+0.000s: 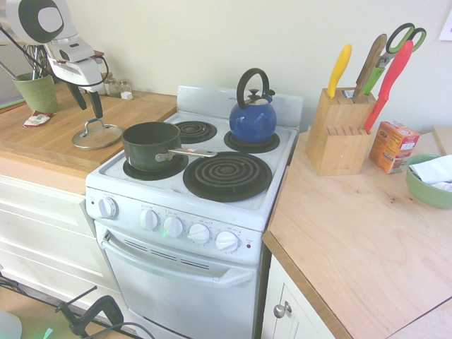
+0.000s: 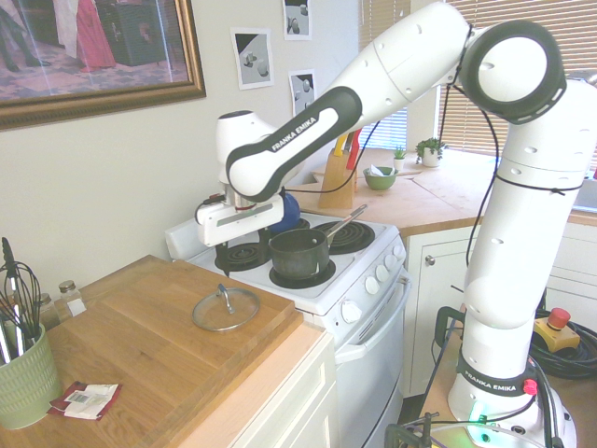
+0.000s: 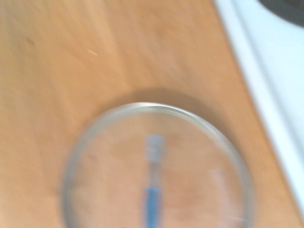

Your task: Cover the lid of the pot

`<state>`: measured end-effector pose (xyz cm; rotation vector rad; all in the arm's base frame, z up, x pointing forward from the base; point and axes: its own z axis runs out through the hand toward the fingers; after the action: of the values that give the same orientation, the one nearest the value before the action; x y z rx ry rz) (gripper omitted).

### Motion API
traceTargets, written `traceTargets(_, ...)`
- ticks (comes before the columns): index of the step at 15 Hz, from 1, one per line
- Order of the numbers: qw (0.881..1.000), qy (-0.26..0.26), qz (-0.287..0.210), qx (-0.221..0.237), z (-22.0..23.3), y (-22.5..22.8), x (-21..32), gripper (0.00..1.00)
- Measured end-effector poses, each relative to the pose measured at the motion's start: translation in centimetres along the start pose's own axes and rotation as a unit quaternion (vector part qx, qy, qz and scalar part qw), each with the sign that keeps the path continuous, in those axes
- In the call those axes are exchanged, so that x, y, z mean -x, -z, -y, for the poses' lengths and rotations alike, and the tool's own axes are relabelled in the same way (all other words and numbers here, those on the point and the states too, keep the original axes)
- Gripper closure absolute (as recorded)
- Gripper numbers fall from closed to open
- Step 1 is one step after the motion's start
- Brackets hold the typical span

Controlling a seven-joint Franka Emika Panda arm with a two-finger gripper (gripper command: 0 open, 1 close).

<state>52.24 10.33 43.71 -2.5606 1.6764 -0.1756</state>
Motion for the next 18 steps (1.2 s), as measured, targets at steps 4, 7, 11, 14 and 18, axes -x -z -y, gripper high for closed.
traceTargets(4, 0.999, -0.035, -0.002, 0.036, 2.0, -2.8, 1.4, 0.00)
traceTargets(7, 0.996, -0.061, 0.000, 0.064, 2.1, -5.1, 0.9, 0.00)
traceTargets(11, 0.995, -0.072, 0.002, 0.075, 2.4, -6.1, -0.3, 1.00)
traceTargets(14, 0.994, -0.073, 0.003, 0.078, 2.5, -6.7, -0.6, 1.00)
traceTargets(18, 0.994, -0.071, 0.004, 0.081, 2.5, -6.8, -0.4, 1.00)
